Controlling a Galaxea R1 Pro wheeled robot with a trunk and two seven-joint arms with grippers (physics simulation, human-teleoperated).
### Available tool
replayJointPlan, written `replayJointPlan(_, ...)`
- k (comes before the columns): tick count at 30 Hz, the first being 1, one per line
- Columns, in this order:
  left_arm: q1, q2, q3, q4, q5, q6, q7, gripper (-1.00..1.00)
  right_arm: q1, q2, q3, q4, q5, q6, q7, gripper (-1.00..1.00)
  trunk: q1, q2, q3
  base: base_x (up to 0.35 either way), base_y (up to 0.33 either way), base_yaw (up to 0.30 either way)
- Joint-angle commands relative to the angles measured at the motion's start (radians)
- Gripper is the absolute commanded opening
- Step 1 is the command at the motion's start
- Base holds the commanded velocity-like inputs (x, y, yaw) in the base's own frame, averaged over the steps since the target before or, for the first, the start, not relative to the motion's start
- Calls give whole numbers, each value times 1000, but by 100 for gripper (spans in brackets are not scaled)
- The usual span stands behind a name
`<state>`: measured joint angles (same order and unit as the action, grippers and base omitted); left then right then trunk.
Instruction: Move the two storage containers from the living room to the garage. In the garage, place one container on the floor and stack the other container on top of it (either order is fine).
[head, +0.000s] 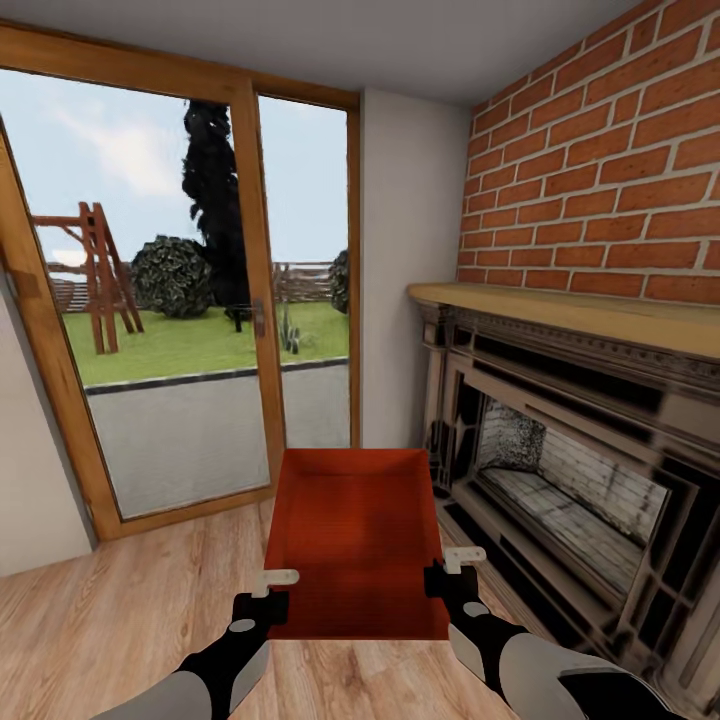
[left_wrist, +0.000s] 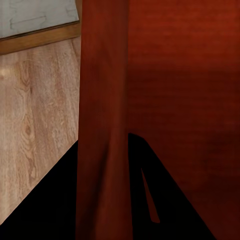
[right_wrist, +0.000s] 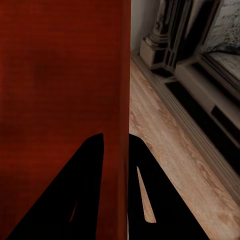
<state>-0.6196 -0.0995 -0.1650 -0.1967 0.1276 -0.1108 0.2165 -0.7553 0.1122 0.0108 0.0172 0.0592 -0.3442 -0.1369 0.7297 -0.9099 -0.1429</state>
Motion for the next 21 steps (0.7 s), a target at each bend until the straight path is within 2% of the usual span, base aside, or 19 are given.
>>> replayJointPlan(1, -2, 1, 26, -3, -5, -6, 24, -100, -1, -8, -23, 4, -21, -6, -10, -100, 0, -1, -1, 0, 0, 0)
replayJointPlan(14, -2, 0, 26, -2, -6, -6, 23, -100, -1, -8, -23, 4, -21, -6, -9, -100, 0, -1, -1, 0, 0, 6)
replayJointPlan(21, -2, 0, 26, -1, -7, -6, 23, -100, -1, -8, -23, 4, -21, -6, -9, -100, 0, -1, 4, 0, 0, 154)
